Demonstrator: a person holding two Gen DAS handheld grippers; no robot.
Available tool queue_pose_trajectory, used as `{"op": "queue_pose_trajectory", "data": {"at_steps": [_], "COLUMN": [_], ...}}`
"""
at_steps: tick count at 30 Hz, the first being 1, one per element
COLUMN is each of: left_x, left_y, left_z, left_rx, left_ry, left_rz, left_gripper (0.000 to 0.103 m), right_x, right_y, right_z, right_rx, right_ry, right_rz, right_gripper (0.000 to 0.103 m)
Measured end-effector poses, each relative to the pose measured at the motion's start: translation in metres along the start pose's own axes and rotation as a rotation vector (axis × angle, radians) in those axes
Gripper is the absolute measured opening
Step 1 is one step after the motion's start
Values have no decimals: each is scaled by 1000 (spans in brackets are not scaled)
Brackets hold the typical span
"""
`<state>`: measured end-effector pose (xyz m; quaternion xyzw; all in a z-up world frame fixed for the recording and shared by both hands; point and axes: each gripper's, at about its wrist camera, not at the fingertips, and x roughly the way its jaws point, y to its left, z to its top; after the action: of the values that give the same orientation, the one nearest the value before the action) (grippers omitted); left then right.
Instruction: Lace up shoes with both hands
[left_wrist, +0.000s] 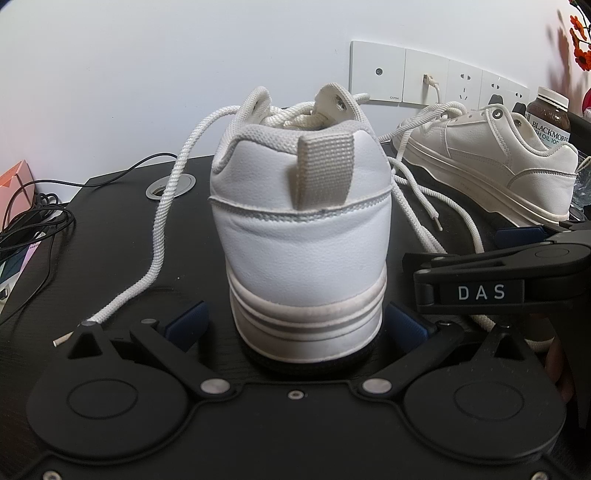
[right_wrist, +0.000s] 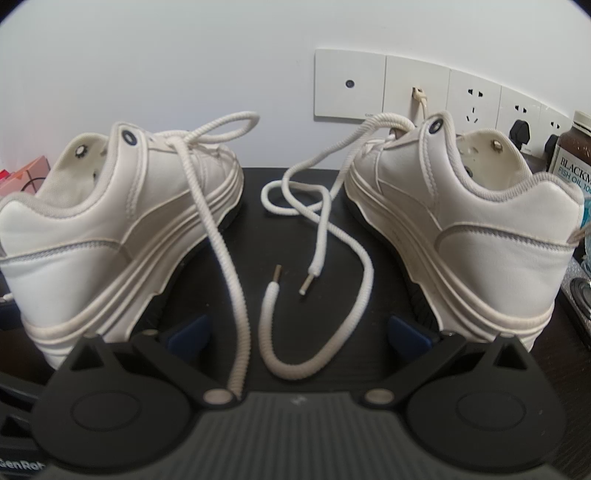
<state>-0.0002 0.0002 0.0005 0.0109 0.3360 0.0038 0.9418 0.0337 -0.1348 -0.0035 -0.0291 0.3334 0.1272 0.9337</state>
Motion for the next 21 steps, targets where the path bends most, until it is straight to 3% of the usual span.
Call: {"op": "queue_pose_trajectory", "data": {"at_steps": [21], "left_x": [0], "left_y": [0], "left_z": [1], "left_rx": [0], "left_ry": [0], "left_rz": [0], "left_gripper": [103], "right_x": [1], "right_y": [-1], "right_z": [1], "right_rx": [0], "right_ry": [0], "right_rz": [0], "right_gripper": [102]}}
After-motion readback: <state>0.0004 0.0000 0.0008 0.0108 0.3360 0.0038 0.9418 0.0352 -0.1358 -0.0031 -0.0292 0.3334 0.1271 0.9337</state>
